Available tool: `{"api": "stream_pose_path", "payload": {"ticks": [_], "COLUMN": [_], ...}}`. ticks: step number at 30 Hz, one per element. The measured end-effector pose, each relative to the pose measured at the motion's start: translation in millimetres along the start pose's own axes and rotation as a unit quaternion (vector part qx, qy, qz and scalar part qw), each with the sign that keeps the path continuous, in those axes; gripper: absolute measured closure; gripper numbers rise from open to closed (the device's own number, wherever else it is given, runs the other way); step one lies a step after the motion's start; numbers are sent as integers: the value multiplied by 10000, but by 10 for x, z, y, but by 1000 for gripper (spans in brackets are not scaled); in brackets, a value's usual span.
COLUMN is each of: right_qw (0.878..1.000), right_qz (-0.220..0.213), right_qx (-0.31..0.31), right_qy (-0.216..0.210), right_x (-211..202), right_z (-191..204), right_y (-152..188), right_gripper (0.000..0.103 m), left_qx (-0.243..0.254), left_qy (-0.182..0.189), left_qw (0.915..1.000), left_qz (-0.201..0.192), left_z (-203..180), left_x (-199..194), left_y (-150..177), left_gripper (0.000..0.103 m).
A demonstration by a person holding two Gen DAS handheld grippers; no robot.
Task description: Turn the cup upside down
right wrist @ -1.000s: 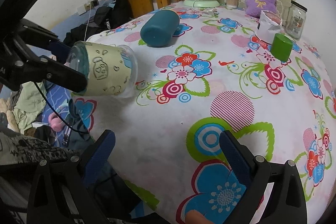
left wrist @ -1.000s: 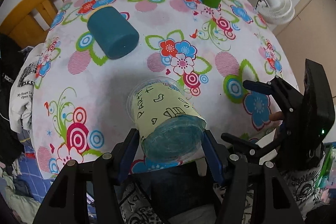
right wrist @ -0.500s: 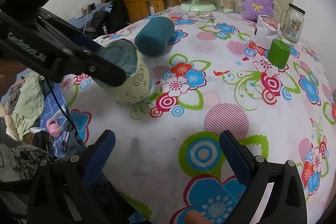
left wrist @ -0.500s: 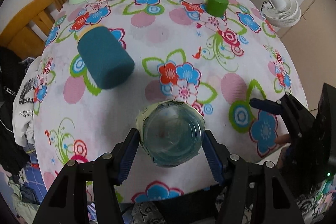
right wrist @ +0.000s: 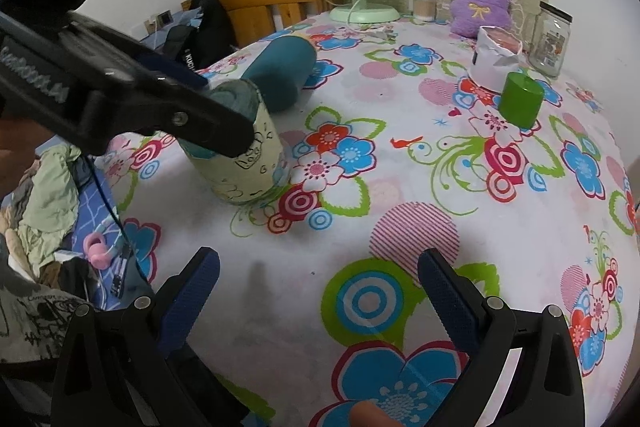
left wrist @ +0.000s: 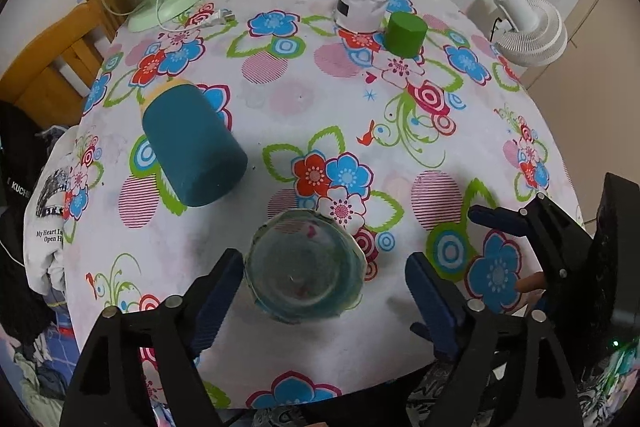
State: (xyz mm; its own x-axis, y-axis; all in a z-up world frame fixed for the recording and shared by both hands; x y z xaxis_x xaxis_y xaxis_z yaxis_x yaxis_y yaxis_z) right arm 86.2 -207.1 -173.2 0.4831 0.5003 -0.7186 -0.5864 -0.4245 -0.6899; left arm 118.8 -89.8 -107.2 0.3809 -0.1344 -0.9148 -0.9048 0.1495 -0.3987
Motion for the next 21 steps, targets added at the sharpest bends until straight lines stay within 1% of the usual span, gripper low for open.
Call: {"api": "stream_pose_path", "payload": {"ticks": [2,10,15,21], "right_qw": [9999,9997,9996,9992], "right_qz": [-5,-7,-29,-57], "right_qx": [42,95,44,9], "right_qy": [108,205,276,386], "right_x": [5,10,-18,-46], "right_z": [-16,5,61,130], "right_y": [-19,-91,-141,-228], "right_gripper": [3,3,3,3], "left_qx": [-15,-99,-194,-286], "left_qy": [6,73,154,192], "left_qw": [10000,9993,9982,9955], "left_qz": [-57,-357,-539,-885], "left_z": [9,83,160,272], "left_x": [-41,-245,-365,-530], "left_y": [3,0,42,143], "left_gripper": [12,8,7,6]}}
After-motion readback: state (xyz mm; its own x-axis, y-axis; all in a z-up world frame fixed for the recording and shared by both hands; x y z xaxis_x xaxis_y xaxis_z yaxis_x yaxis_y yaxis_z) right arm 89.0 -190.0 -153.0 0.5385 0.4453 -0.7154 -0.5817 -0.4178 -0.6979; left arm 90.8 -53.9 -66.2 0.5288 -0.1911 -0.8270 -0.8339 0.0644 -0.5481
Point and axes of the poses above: each gripper's, at about its wrist camera, not at the fingertips, and x roughly the way its jaws point, z to its left, y to its underside, the point moved 2 cm from there along x, roughly the way its jaws point, and after that the axes turned 4 degrees about -z, right-handed, at the moved point
